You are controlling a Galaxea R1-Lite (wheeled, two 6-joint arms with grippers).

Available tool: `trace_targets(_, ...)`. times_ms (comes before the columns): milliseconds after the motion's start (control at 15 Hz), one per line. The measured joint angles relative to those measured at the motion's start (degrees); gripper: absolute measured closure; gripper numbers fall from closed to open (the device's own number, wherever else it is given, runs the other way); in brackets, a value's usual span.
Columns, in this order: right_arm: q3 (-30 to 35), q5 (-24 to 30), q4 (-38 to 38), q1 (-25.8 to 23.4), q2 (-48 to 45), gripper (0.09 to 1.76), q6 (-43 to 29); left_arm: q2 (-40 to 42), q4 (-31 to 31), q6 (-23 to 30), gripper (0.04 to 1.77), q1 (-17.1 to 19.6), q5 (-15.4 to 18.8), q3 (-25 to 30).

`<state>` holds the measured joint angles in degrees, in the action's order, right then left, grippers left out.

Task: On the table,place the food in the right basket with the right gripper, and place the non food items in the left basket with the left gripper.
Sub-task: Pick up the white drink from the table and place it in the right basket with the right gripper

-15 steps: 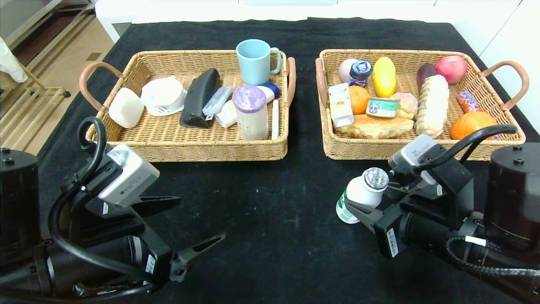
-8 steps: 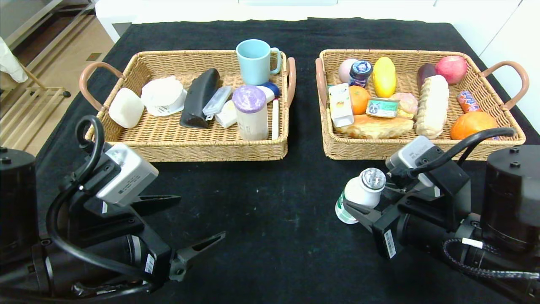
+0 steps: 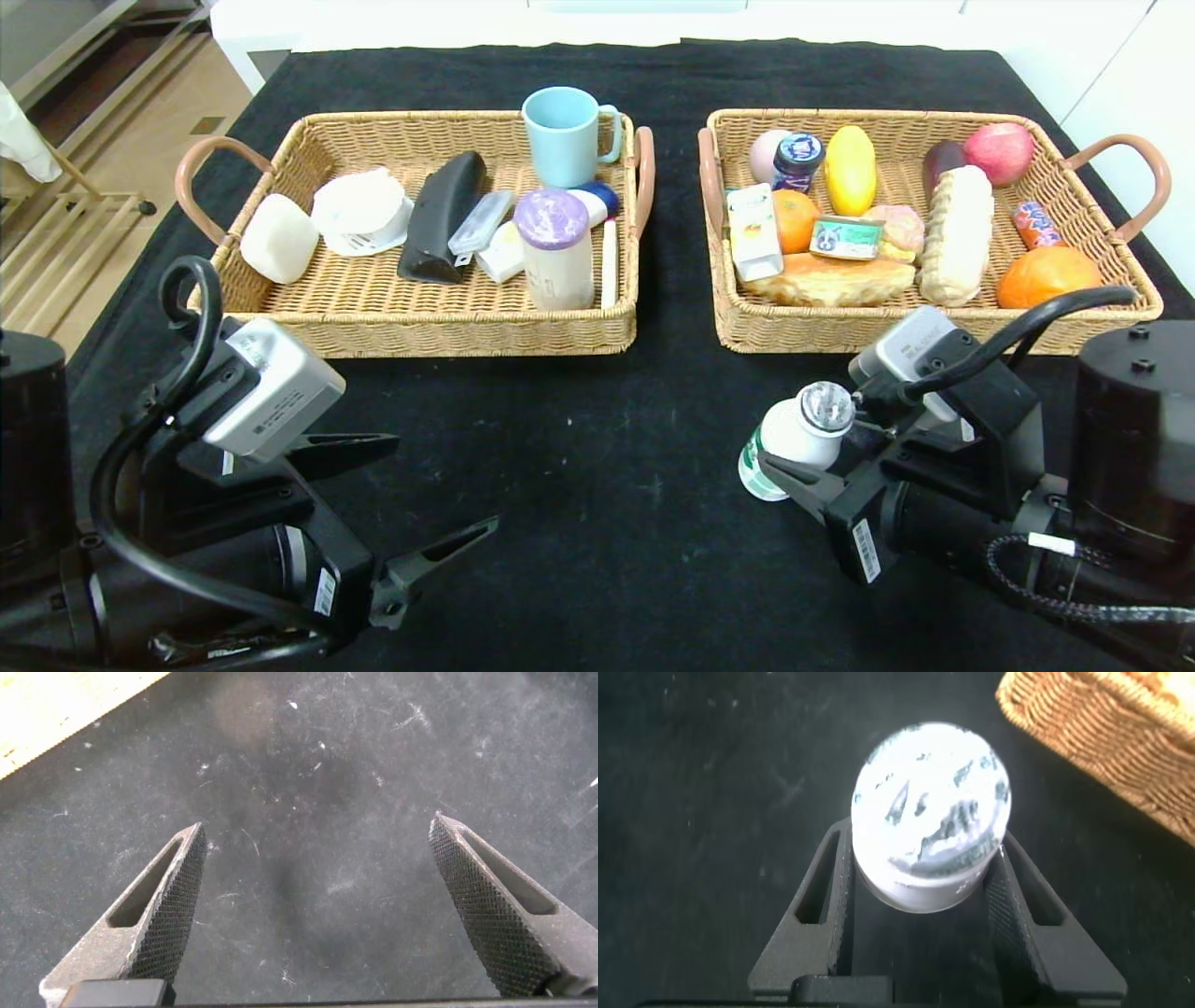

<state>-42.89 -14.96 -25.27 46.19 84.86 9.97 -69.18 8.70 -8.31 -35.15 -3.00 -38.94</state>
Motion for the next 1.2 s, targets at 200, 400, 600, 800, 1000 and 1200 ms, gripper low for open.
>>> trace_targets(200,-1.97,-2.54,3.12,0.67,-2.61,0.98,2.34,0.33,0.27,0.00,0.09,0.00,-0.13,-0.06)
trace_targets(400,-7.11,-3.47,6.06,-0.30,-4.24,0.98,2.56,0.63,0.27,0.02,0.09,0.01,-0.27,-0.09)
trace_targets(600,-13.03,-3.84,9.76,-5.21,-5.28,0.98,3.85,0.89,0.24,0.11,0.09,0.06,-0.11,-0.11)
trace_targets(800,-16.26,-3.67,10.40,-12.57,-6.11,0.98,6.17,0.85,0.02,0.11,0.09,0.01,-0.05,-0.11)
trace_targets(1000,-19.70,-2.32,10.69,-20.42,-6.85,0.98,8.07,0.88,0.11,0.11,0.09,0.04,-0.02,-0.11)
trace_targets(1200,-22.80,-1.68,10.40,-26.90,-6.00,0.98,9.26,0.85,0.02,0.09,0.09,0.01,0.05,-0.01)
